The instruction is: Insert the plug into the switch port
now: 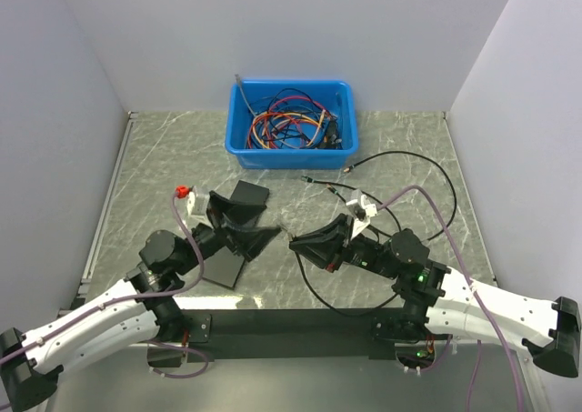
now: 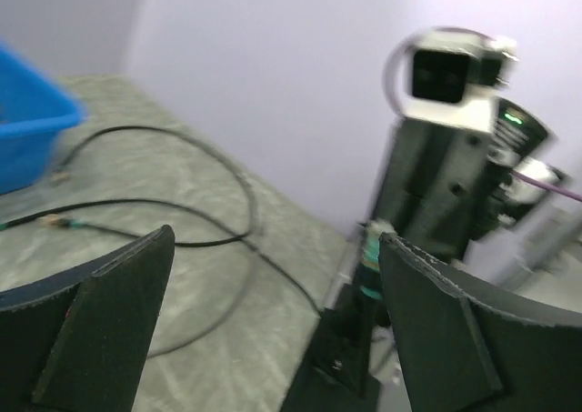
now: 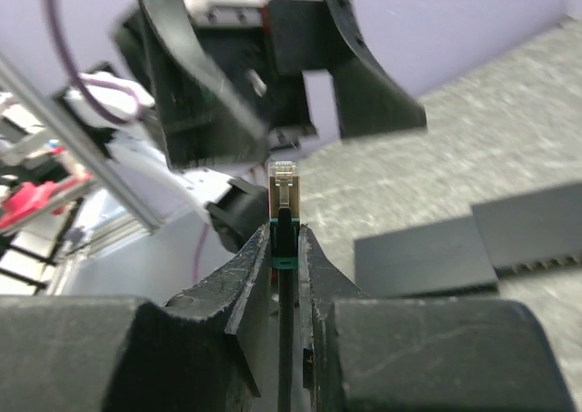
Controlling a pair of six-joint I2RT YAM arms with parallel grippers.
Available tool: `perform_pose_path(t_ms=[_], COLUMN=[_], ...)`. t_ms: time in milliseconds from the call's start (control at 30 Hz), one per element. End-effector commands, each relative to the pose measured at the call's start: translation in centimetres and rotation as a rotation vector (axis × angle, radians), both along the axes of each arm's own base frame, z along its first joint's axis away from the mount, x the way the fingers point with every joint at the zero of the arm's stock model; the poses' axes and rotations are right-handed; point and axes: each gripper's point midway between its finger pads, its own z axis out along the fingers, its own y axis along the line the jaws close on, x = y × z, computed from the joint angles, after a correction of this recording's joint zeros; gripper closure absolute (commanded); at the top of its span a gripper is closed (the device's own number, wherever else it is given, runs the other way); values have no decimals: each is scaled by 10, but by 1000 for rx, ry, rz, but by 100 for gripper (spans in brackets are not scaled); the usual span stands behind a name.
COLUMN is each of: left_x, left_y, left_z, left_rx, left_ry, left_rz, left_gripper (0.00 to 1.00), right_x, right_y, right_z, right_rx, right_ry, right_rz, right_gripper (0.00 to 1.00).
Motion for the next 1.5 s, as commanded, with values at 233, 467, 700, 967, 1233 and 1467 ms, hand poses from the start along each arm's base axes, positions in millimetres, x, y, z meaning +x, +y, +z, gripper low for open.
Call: perform_pose_path(t_ms=[233,467,700,967,1233,1467], left_x=[93,123,140,155,188,223], left_y=[60,114,136,144,148,134], left_z=[-77,-136,-169,-197,-195,-193], left_rx=[272,311,319,340,353,330], left_ry=[302,468,556,613,618,581], left_rz=[566,720,744,752,786,693], left_gripper=[1,1,1,1,0,1], right_x=[43,58,69,73,84,107], right_y=[-2,1,8,16,29,42], right_z=[-59,-102,-153,-185,-202,-214], right_rx=[-241,-404,-598,-688,-779,-850], right_ry=[99,151,210,257,269,277], right_rz=[-215,-278,-310,-313,-333,-359], right_gripper=[100,100,100,100,100,100])
